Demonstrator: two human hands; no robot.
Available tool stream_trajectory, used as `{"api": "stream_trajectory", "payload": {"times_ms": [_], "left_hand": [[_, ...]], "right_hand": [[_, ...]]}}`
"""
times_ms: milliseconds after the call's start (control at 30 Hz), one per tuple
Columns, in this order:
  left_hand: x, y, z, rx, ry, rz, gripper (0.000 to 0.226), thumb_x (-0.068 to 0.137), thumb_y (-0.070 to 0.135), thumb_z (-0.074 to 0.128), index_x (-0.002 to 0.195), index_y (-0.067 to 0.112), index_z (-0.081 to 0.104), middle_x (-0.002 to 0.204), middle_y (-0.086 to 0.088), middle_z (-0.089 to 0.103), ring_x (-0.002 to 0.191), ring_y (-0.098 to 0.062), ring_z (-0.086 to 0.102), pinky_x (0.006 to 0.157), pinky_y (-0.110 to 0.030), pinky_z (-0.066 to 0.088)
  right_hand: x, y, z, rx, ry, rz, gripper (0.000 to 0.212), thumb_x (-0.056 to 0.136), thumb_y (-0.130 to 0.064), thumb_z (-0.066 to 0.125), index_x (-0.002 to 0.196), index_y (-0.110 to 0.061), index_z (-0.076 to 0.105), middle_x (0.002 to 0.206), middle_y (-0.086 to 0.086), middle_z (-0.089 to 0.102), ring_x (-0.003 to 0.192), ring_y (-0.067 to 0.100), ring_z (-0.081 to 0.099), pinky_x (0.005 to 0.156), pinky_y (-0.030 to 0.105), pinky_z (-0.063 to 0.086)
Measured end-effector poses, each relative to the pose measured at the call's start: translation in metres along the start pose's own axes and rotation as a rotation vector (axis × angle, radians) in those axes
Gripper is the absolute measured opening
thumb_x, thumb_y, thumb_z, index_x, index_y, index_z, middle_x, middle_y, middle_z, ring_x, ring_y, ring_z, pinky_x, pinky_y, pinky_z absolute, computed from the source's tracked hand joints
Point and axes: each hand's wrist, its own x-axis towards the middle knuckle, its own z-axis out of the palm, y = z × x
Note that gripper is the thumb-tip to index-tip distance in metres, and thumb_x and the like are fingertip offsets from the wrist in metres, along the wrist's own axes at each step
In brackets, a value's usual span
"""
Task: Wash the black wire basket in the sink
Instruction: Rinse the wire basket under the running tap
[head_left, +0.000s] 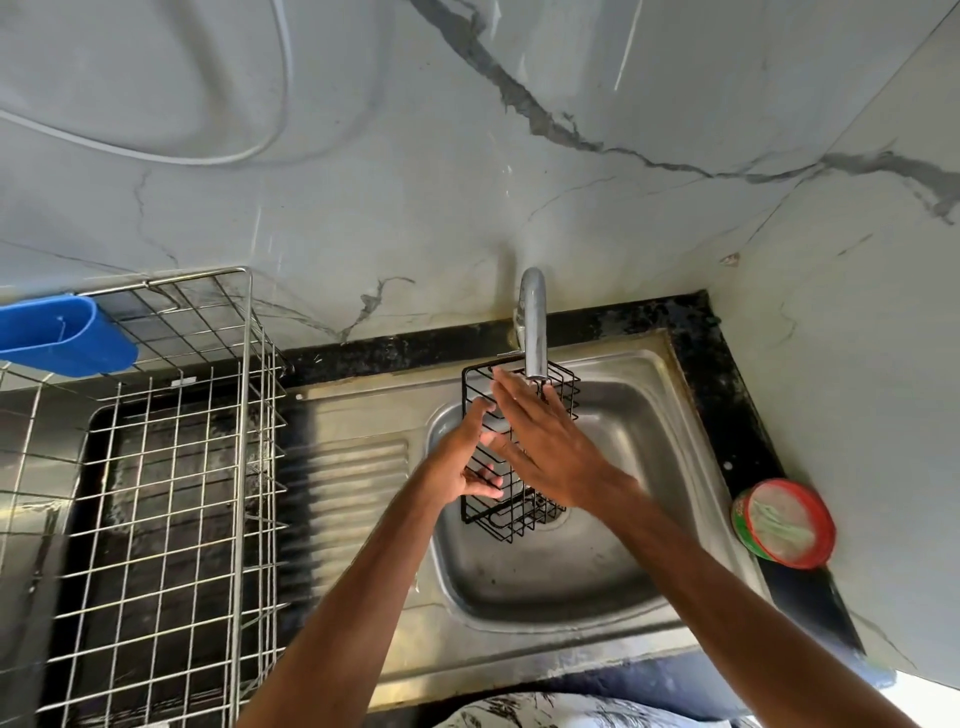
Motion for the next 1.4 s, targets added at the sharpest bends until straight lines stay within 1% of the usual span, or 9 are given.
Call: {"api": "stream_trajectory", "payload": {"times_ms": [200, 367, 467, 600, 900, 1033, 1167, 1300, 1400], "left_hand": [[0.003, -0.002, 0.0, 0.027, 0.019, -0.036, 0.078, 0.087, 0.075, 0.061, 0.141, 0.018, 0.055, 0.14, -0.021, 0.053, 0.088, -0.042, 0.071, 0.058, -0.046, 0.064], [0.007, -0.01, -0.002, 0.053, 0.052, 0.002, 0.069, 0.092, 0.067, 0.061, 0.139, 0.017, 0.054, 0.108, -0.016, 0.057, 0.082, -0.038, 0.071, 0.067, -0.049, 0.065], [0.005, -0.013, -0.002, 0.0, 0.074, -0.014, 0.072, 0.089, 0.067, 0.063, 0.138, 0.014, 0.055, 0.117, -0.022, 0.06, 0.085, -0.038, 0.071, 0.068, -0.051, 0.065], [0.005, -0.011, -0.005, -0.126, 0.061, -0.075, 0.062, 0.09, 0.067, 0.062, 0.118, 0.012, 0.058, 0.137, -0.029, 0.049, 0.096, -0.044, 0.067, 0.06, -0.054, 0.064], [0.002, -0.029, -0.015, -0.143, -0.004, -0.073, 0.065, 0.092, 0.072, 0.057, 0.121, 0.014, 0.058, 0.121, -0.034, 0.058, 0.099, -0.045, 0.07, 0.072, -0.055, 0.064], [0.0, -0.035, -0.012, -0.013, 0.033, 0.025, 0.059, 0.093, 0.066, 0.058, 0.131, 0.021, 0.051, 0.111, -0.024, 0.06, 0.086, -0.037, 0.073, 0.065, -0.044, 0.065], [-0.001, -0.044, -0.01, 0.136, 0.045, 0.182, 0.044, 0.101, 0.058, 0.052, 0.132, 0.027, 0.049, 0.117, -0.016, 0.058, 0.084, -0.033, 0.074, 0.073, -0.046, 0.066], [-0.007, -0.044, -0.014, 0.092, 0.049, 0.19, 0.03, 0.102, 0.058, 0.051, 0.124, 0.041, 0.039, 0.103, 0.004, 0.05, 0.091, -0.036, 0.074, 0.082, -0.05, 0.065], [-0.005, -0.048, -0.021, 0.092, 0.055, 0.21, 0.032, 0.101, 0.057, 0.052, 0.126, 0.04, 0.041, 0.103, 0.006, 0.05, 0.093, -0.037, 0.074, 0.084, -0.053, 0.064]], "right_hand": [[-0.004, 0.038, 0.001, 0.072, 0.005, 0.172, 0.072, 0.1, -0.061, 0.011, 0.16, -0.026, -0.008, 0.165, -0.005, -0.012, 0.151, 0.01, -0.017, 0.126, 0.049, -0.008], [-0.003, 0.071, -0.003, 0.282, 0.027, 0.349, 0.07, 0.1, -0.066, 0.01, 0.161, -0.033, 0.004, 0.169, -0.005, 0.007, 0.155, 0.013, 0.005, 0.125, 0.057, 0.007], [0.002, 0.065, -0.003, 0.323, 0.01, 0.403, 0.071, 0.103, -0.063, 0.016, 0.162, -0.026, 0.004, 0.17, 0.003, 0.006, 0.156, 0.021, 0.004, 0.125, 0.054, 0.002], [0.008, 0.034, -0.007, 0.268, 0.053, 0.281, 0.082, 0.098, -0.067, 0.011, 0.162, -0.016, 0.002, 0.168, 0.004, -0.017, 0.153, 0.021, -0.019, 0.124, 0.049, -0.006], [0.009, 0.023, 0.009, 0.044, 0.025, 0.074, 0.091, 0.091, -0.075, -0.009, 0.161, -0.017, -0.007, 0.169, 0.006, 0.001, 0.156, 0.022, -0.001, 0.127, 0.048, 0.003], [0.01, 0.037, 0.002, 0.056, 0.016, 0.209, 0.085, 0.097, -0.069, 0.005, 0.161, -0.014, 0.01, 0.169, 0.009, 0.01, 0.156, 0.022, 0.006, 0.126, 0.047, 0.0], [0.02, 0.035, -0.007, 0.144, -0.088, 0.383, 0.086, 0.1, -0.067, 0.014, 0.161, -0.008, 0.003, 0.168, 0.018, -0.003, 0.156, 0.03, -0.004, 0.124, 0.055, -0.001], [0.033, 0.013, -0.003, 0.054, -0.109, 0.283, 0.089, 0.094, -0.073, 0.007, 0.161, -0.016, -0.005, 0.167, 0.016, -0.01, 0.153, 0.036, -0.014, 0.12, 0.066, -0.006], [0.039, 0.01, -0.006, 0.034, -0.131, 0.23, 0.087, 0.091, -0.074, 0.003, 0.162, -0.024, -0.007, 0.169, 0.014, 0.005, 0.155, 0.035, 0.002, 0.121, 0.065, -0.002]]}}
